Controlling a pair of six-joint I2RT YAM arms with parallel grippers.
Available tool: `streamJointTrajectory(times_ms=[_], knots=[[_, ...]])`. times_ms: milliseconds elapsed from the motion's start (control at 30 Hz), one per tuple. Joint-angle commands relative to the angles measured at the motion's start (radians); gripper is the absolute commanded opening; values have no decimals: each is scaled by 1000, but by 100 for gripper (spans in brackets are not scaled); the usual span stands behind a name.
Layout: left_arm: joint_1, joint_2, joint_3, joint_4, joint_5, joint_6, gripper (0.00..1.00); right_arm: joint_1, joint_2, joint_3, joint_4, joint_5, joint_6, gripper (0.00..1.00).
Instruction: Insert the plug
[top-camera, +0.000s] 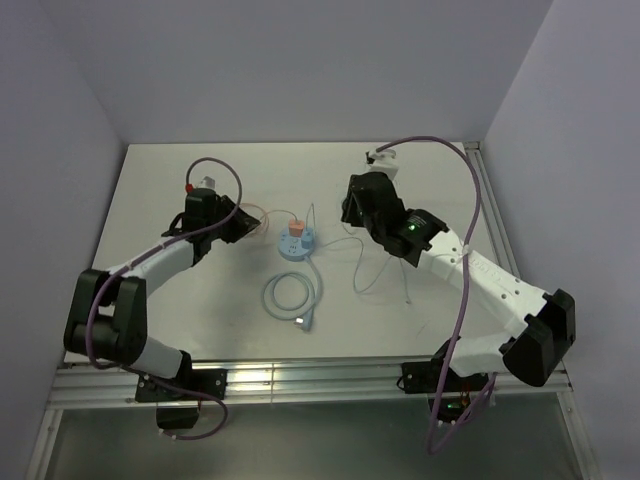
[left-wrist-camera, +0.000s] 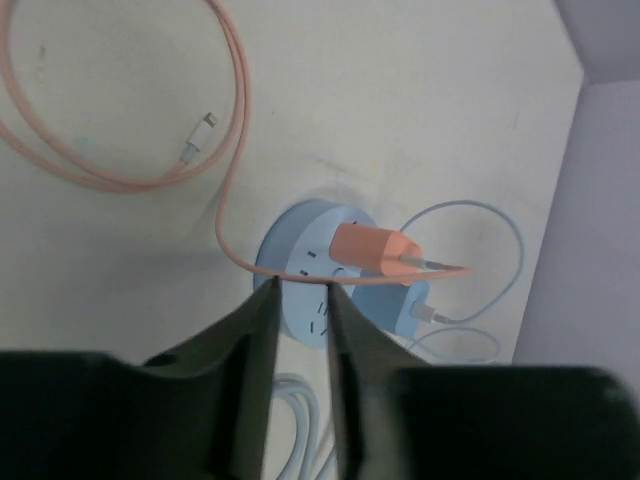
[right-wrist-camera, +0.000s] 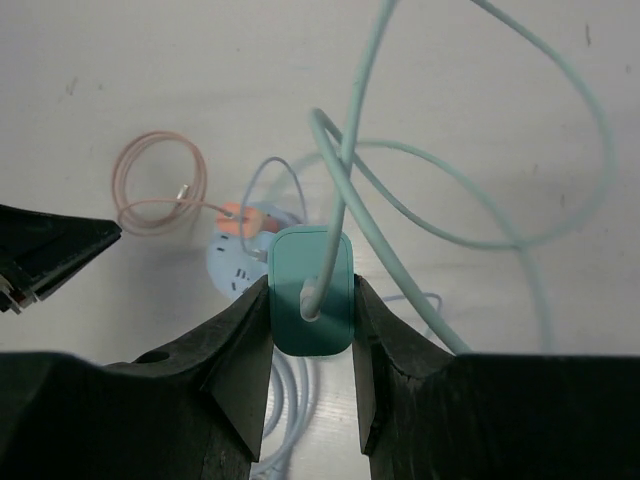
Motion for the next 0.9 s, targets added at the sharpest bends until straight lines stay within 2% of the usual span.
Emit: streamJointTrajectory(times_ms=[0,33,100,167,267,300,400,433,533,600,667,767,867], knots=[[-22,83,88,58,63,32,35,-54,-58,-52,-12,-36,9,0],[-28,102,114,67,48,42,49,-66,-67,-58,-15,-43,7,0],[-51,116,143,53,-7,77,58,-88,-92,-75,-12,-71,-2,0],[-72,143,206,1,-36,117,62,-114,-107,-91,-6,-102,-7,0],[-114,145,257,-110,-163,143,61,-131,-127,-108,9,-120,-7,0],[-127,133,259,-129,-246,138,61,-132,-133,-113,14,-120,-7,0],[-189,49,191,-96,-327,160,51,-135,-146,-136,29,-128,-8,0],[-227,13,164,-97,-341,166,44,-137,-147,-145,31,-128,-8,0],[-270,2,141,-140,-348,151,36,-137,-155,-159,45,-129,-8,0],[-285,-11,107,-142,-336,146,18,-139,-163,-168,52,-131,-11,0],[-304,-33,79,-128,-358,140,12,-139,-166,-171,51,-129,-13,0],[-333,-53,36,-93,-362,144,8,-140,-173,-174,49,-129,-14,0],[-335,8,79,-117,-342,166,13,-139,-183,-179,49,-135,-19,0]])
